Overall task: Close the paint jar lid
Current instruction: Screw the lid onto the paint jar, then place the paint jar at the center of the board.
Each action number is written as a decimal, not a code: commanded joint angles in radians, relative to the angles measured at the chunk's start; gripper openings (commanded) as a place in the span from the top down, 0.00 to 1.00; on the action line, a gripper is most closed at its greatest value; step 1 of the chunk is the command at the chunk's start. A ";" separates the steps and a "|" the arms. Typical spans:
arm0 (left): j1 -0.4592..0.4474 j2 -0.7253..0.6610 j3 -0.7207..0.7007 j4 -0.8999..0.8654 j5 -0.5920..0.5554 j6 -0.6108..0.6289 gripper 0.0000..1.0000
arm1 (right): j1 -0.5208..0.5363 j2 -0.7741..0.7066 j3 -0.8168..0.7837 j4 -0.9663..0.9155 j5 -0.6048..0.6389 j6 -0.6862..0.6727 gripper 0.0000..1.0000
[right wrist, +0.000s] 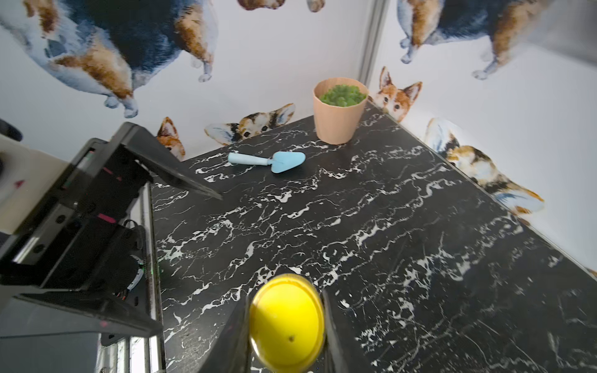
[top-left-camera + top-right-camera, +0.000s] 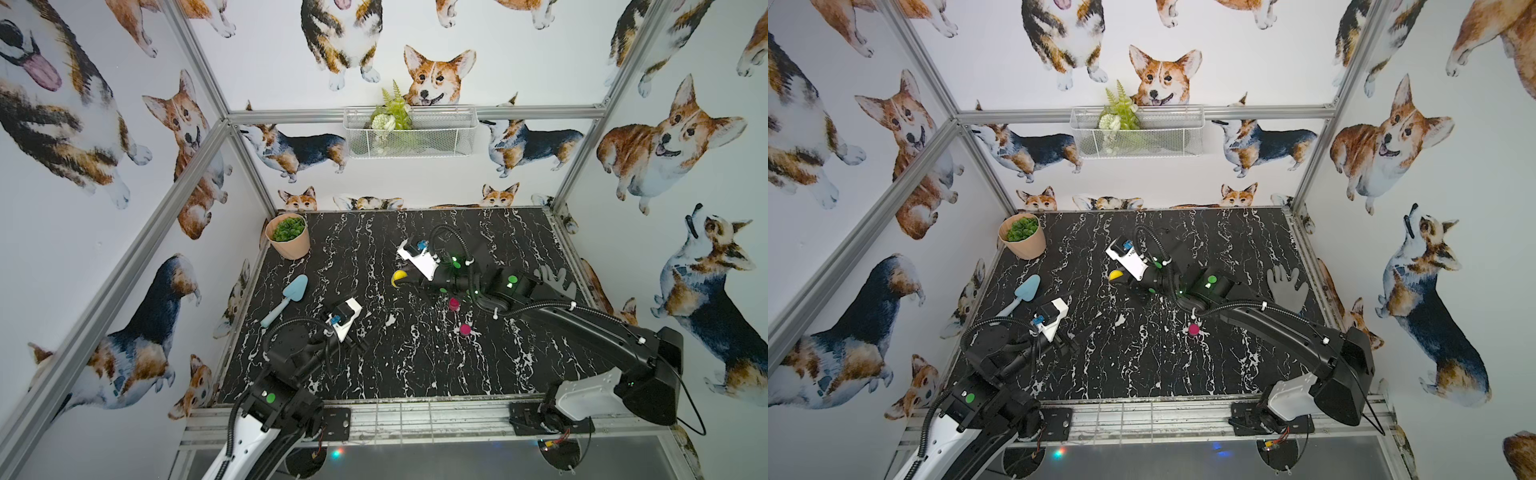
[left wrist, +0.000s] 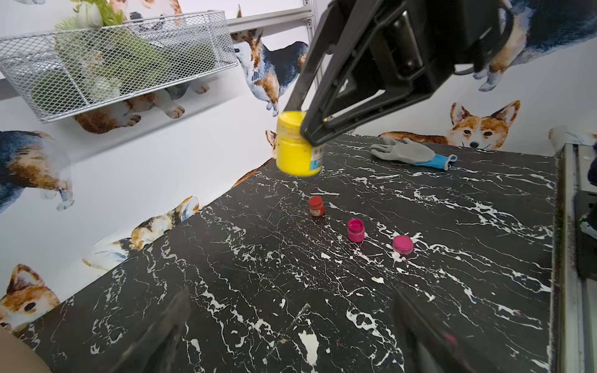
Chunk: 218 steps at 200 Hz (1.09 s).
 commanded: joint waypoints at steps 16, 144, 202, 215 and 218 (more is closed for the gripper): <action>0.000 0.044 0.059 0.012 -0.097 -0.159 0.00 | -0.079 -0.012 -0.070 -0.040 0.108 0.024 0.79; 0.001 0.348 0.221 -0.094 -0.110 -0.315 0.00 | -0.276 0.302 -0.190 0.241 0.160 0.138 0.79; 0.000 0.290 0.215 -0.056 -0.373 -0.564 0.00 | -0.281 0.502 -0.060 0.268 0.180 0.128 0.79; 0.001 0.285 0.222 -0.068 -0.419 -0.609 0.00 | -0.284 0.533 -0.046 0.273 0.193 0.130 0.79; 0.001 0.287 0.228 -0.077 -0.434 -0.620 0.00 | -0.285 0.543 -0.044 0.274 0.197 0.132 0.79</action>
